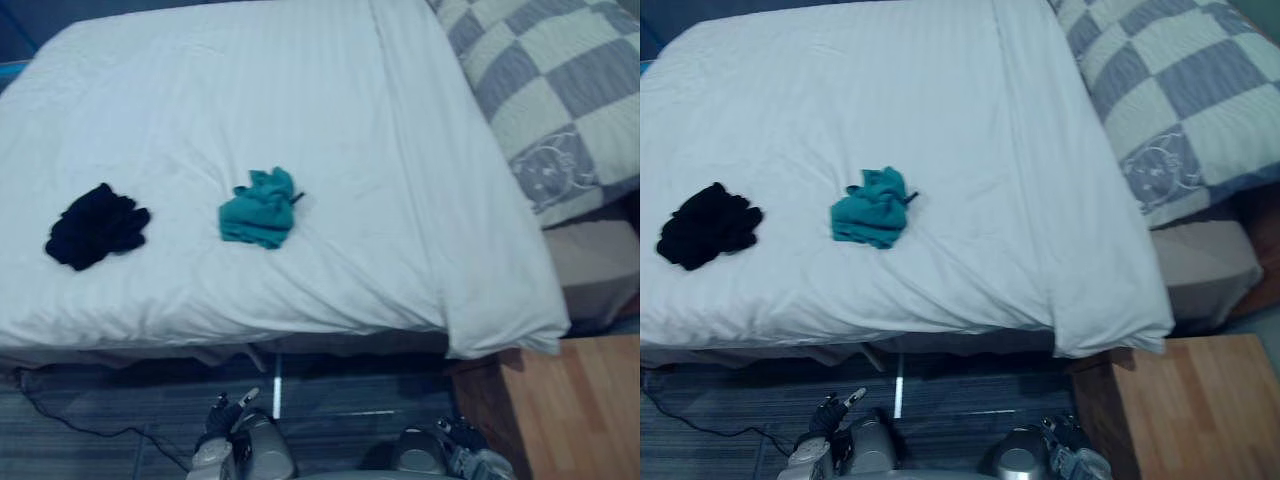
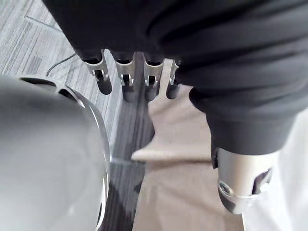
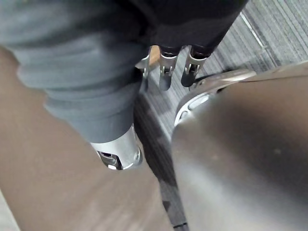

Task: Tidy the bed and pick cloth on bed and put in laundry

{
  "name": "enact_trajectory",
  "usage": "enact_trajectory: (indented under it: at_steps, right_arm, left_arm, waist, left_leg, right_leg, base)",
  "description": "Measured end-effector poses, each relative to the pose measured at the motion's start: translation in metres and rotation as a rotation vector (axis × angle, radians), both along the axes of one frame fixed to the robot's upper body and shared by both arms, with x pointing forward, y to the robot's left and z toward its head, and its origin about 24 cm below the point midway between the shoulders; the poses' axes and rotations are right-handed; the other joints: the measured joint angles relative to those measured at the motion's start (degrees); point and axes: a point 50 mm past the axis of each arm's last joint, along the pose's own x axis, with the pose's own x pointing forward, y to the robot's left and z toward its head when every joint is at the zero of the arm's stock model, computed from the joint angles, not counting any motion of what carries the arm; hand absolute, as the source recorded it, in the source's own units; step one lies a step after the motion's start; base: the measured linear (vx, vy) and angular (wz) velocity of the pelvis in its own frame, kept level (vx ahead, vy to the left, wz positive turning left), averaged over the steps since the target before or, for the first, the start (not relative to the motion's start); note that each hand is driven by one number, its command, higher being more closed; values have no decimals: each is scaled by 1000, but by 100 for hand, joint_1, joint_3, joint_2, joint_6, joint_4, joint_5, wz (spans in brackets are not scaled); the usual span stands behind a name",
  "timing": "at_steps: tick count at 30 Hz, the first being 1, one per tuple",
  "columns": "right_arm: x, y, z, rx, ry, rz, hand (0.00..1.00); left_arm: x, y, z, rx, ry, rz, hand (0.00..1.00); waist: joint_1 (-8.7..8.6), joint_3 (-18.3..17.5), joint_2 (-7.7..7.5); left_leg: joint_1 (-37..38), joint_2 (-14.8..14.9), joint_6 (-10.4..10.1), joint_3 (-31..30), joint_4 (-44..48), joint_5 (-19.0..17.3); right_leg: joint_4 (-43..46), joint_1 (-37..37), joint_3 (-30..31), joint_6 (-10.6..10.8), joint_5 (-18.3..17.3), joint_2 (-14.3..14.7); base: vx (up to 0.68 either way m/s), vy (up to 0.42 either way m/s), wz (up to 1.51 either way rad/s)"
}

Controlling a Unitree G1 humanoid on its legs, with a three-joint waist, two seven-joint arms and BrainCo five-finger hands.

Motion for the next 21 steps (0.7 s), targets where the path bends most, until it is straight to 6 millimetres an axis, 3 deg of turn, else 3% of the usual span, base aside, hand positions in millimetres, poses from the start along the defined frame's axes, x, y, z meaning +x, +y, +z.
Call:
enact_trajectory:
  at_steps: [1,2,3,4,5,7,8,9,10,11,12,15,16,18,19,21]
  right_arm:
    - [-2,-8,1,-26,12,27,0]
    - [-3,-7,0,-25,24,35,0]
    - [-7,2,-4,-10,40,28,0]
    - [-7,5,-5,-8,43,29,0]
    - [-6,6,-5,-11,39,39,0]
    - [-6,14,-6,24,33,94,0]
    - [-8,26,-9,65,34,121,0]
    - [-5,31,-8,82,16,126,0]
    - [-1,31,-6,79,-1,137,0]
    - [-1,31,-6,77,-3,135,0]
    - [6,27,-4,70,-28,129,0]
    - [15,28,-1,72,-58,113,0]
    - [20,40,0,96,-97,120,0]
    - [21,45,0,106,-101,116,0]
    - [20,52,-2,109,-87,105,0]
    - [19,40,0,55,-72,93,0]
  left_arm:
    - [-6,-3,-3,-1,29,-1,0]
    - [-7,4,-3,14,43,23,0]
    - [-6,16,-1,64,63,10,0]
    - [-8,24,-1,91,90,3,0]
    - [-16,30,-3,111,133,-4,0]
    - [-23,34,-4,128,167,-41,0]
    - [-22,32,-4,128,174,-91,0]
    - [-19,26,-5,110,172,-142,0]
    - [-11,19,-4,98,152,-198,0]
    - [-10,18,-4,97,150,-208,0]
    - [-9,9,-6,82,152,-229,0]
    - [-8,-2,-7,88,139,-278,0]
    - [-7,-6,-7,90,123,-282,0]
    - [-4,-8,-6,95,98,-271,0]
    - [2,-9,-2,98,47,-255,0]
    - [8,-26,0,57,-11,-254,0]
  waist:
    - [-59,-64,105]
    - [-75,-66,-66]
    - [-80,-149,-336]
    - [-52,-139,-350]
    - [-1,-154,-366]
    - [-12,-152,-356]
    - [-35,-155,-353]
    - [-121,-158,-356]
    - [-128,-187,-351]
    - [-127,-222,-355]
    - [-208,-304,-185]
    - [-118,-396,-1]
    - [-121,-446,-32]
    - [-99,-470,-84]
    - [-107,-488,-141]
    - [-93,-458,74]
  left_leg:
    - [201,-65,-323,41,7,-119]
    - [210,-235,-997,109,303,-127]
    - [160,-538,-967,189,627,-488]
    - [159,-587,-937,249,781,-632]
    - [324,-618,-846,385,727,-739]
    - [706,-639,-788,471,215,-564]
    - [877,-726,-718,451,-323,-327]
    - [1007,-891,-622,365,-939,-25]
    - [1091,-1180,-504,311,-1496,315]
    - [1074,-1279,-456,297,-1615,393]
    - [961,-1444,-341,152,-1865,568]
    - [1073,-1595,-252,221,-1910,640]
    - [971,-1612,-249,470,-1406,640]
    - [859,-1597,-202,618,-937,608]
    - [345,-1359,120,701,445,399]
    - [-314,-678,189,675,2180,487]
  right_leg:
    - [-24,78,59,44,-21,-143]
    - [-45,150,193,48,7,-438]
    - [-109,205,248,-59,490,-775]
    - [-60,142,213,-454,868,-850]
    - [211,-52,-83,-1444,1482,-898]
    - [775,-236,-191,-650,850,-337]
    - [802,-236,-175,-352,467,296]
    - [529,-270,-134,-425,280,948]
    - [-96,-426,3,-722,208,1598]
    - [-379,-439,54,-871,185,1748]
    - [-879,-313,339,-1292,521,1927]
    - [-695,-331,591,-1230,512,1857]
    - [-678,-141,578,-1232,495,1733]
    - [-751,17,558,-1242,459,1638]
    - [-890,256,455,-1230,157,1499]
    - [-885,534,416,-1323,16,1676]
  base:
    - [43,691,-8]
    - [53,731,-11]
    - [82,719,-13]
    - [79,653,-28]
    - [134,734,-34]
    - [118,486,3]
    - [95,278,77]
    - [172,276,106]
    - [184,183,85]
    - [199,184,83]
    - [130,148,48]
    - [133,130,17]
    - [64,33,16]
    - [33,-10,21]
    - [-13,-48,26]
    - [-60,11,-8]
